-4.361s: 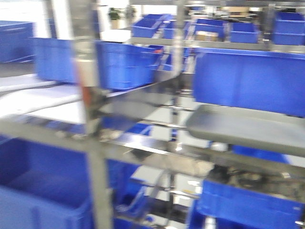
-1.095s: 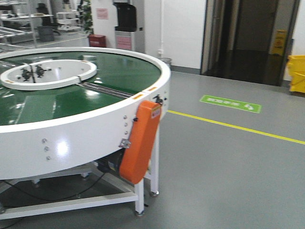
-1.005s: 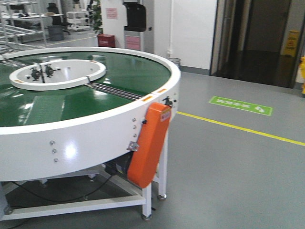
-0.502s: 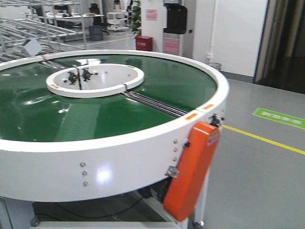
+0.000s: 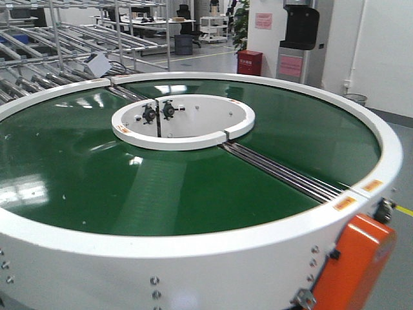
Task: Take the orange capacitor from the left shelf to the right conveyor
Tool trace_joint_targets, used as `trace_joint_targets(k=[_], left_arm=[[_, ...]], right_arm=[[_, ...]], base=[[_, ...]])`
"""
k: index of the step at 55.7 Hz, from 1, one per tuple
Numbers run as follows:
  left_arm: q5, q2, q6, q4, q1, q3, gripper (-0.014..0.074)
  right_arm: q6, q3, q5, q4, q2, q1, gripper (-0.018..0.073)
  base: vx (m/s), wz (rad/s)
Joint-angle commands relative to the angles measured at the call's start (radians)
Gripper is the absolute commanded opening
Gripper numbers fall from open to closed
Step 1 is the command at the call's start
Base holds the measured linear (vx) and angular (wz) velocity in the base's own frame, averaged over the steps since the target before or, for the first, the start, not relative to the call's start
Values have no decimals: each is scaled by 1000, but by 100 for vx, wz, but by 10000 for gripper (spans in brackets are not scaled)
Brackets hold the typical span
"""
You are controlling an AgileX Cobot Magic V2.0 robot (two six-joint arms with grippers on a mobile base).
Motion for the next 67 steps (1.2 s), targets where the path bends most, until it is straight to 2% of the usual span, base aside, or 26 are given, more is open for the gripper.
trace_joint_targets(k=[1,44,67], left_arm=[[-81,-4,-6,-5,-8,-30,-6],[-81,-4,-6,-5,-8,-30,-6],[-81,-4,-6,-5,-8,-30,-6]], right_arm=[[-3,-30,-89,-19,8,0,-8],[-3,-30,-88,-19,8,0,-8],[-3,-30,-88,-19,8,0,-8]], base=[[42,17],[37,5],[20,5]])
